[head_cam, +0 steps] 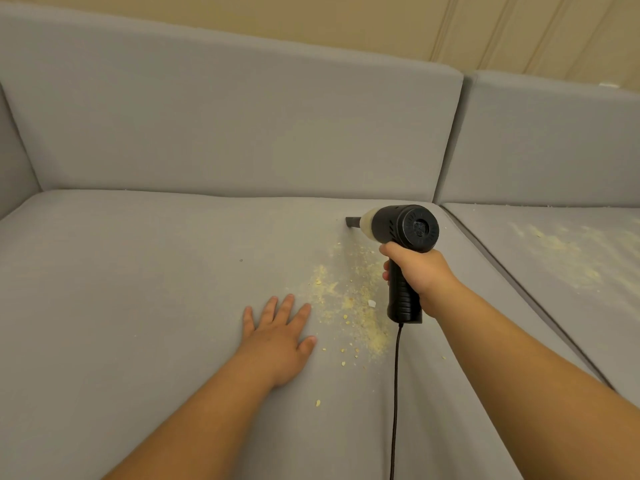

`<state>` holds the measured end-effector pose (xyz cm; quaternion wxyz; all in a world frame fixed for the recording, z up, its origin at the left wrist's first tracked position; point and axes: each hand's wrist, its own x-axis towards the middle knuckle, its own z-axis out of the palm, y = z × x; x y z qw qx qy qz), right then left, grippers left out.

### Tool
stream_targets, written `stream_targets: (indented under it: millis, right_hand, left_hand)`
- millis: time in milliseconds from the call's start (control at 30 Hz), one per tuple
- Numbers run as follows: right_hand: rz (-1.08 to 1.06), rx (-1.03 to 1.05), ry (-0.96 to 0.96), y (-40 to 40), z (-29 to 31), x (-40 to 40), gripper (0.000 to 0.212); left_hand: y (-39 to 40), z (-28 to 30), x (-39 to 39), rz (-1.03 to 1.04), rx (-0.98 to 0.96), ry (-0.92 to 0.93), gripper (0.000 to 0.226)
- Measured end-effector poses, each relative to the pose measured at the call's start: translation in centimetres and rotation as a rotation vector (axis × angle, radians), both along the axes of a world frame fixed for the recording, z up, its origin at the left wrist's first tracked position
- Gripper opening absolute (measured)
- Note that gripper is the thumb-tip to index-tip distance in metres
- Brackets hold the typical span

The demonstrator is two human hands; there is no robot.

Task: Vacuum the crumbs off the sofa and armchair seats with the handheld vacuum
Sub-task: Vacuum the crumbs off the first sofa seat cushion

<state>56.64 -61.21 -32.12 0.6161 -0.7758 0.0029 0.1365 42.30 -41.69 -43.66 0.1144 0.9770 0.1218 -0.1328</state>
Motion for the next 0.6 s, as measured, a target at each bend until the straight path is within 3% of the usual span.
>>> stream_targets:
  millis: [600]
  right_hand:
    - [0.096, -0.055, -0.012, -0.65, 0.26, 1.03, 0.028]
  left_hand:
    - [0.26, 0.07, -0.38, -0.032, -0.010, -0.003, 0.064]
